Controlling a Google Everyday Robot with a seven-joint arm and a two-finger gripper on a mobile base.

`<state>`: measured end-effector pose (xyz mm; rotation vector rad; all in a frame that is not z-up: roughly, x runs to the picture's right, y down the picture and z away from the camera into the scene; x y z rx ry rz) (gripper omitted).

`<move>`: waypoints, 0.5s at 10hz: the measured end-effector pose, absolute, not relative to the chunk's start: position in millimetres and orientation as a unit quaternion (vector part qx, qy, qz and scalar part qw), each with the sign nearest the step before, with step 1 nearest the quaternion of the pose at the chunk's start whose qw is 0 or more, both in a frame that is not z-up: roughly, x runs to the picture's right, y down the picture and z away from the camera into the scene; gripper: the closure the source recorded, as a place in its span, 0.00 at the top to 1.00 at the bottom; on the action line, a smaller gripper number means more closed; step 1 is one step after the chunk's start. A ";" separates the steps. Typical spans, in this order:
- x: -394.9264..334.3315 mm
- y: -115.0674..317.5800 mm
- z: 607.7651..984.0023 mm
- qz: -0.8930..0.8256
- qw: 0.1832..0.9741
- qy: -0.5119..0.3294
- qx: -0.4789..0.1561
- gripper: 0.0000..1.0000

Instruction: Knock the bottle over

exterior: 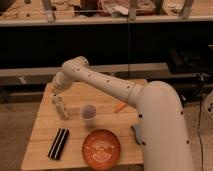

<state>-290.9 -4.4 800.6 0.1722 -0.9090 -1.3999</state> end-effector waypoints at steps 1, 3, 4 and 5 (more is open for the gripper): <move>-291.8 -2.4 798.0 -0.624 0.662 -0.410 0.070 0.15; -283.5 6.6 786.4 -0.635 0.644 -0.423 0.060 0.15; -274.4 17.8 771.2 -0.646 0.626 -0.433 0.058 0.15; -265.6 26.9 759.6 -0.654 0.614 -0.438 0.055 0.15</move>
